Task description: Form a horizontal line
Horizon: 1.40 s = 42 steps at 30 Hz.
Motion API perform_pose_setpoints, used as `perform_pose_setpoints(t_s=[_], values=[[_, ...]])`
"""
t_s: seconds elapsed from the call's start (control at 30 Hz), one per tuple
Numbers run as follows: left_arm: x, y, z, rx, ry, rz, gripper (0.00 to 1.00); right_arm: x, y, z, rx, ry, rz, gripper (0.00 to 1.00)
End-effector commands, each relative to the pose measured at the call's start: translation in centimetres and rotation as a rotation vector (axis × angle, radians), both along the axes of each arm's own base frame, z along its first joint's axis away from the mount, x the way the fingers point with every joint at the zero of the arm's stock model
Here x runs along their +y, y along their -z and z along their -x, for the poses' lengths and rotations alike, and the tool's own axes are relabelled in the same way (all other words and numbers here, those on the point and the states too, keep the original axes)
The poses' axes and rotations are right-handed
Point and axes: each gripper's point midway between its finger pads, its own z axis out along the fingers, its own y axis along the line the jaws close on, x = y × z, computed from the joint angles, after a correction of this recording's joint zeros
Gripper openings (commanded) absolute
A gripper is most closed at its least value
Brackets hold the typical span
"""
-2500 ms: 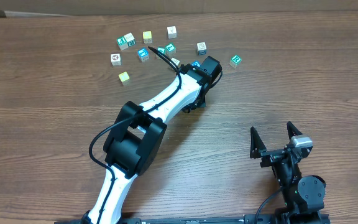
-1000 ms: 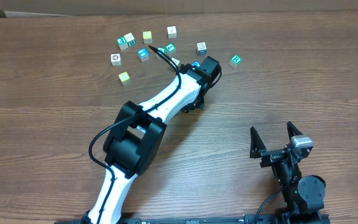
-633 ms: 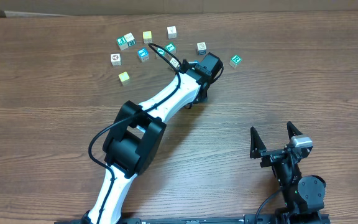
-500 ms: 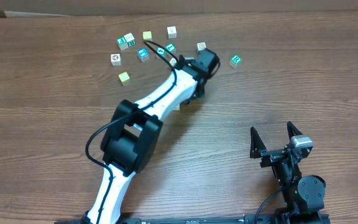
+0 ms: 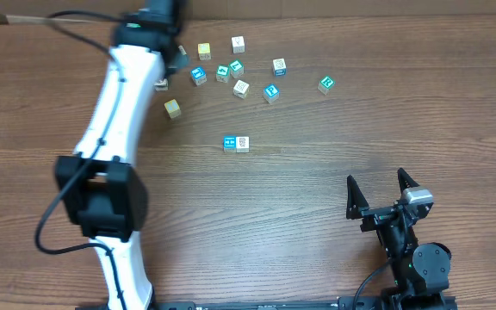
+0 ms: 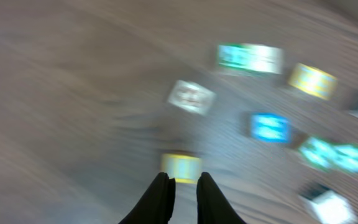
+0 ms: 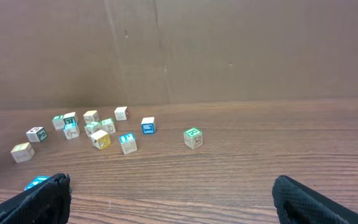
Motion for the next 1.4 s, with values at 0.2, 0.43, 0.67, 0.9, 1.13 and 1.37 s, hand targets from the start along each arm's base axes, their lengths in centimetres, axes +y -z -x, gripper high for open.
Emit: perform_pose_setpoints(t_s=[0.2,0.43,0.67,0.9,1.13,1.37], values=[[11.7,0.6,4.2,0.133,-0.225,-0.020,1.00,0.0,0.3,0.0,0.001,0.001,-0.003,1.00],[15.8,0.7,5.5,0.142,-0.316,-0.014,1.00,0.0,0.3,0.0,0.001,0.002,-0.003,1.00],[16.6,0.7,5.8,0.142,-0.334,-0.013,1.00,0.0,0.3,0.0,0.001,0.002,-0.003,1.00],[16.6,0.7,5.8,0.142,-0.333,-0.013,1.00,0.0,0.3,0.0,0.001,0.001,-0.003,1.00],[16.6,0.7,5.8,0.142,-0.333,-0.013,1.00,0.0,0.3,0.0,0.001,0.001,-0.003,1.00],[16.6,0.7,5.8,0.142,-0.333,-0.013,1.00,0.0,0.3,0.0,0.001,0.002,-0.003,1.00]])
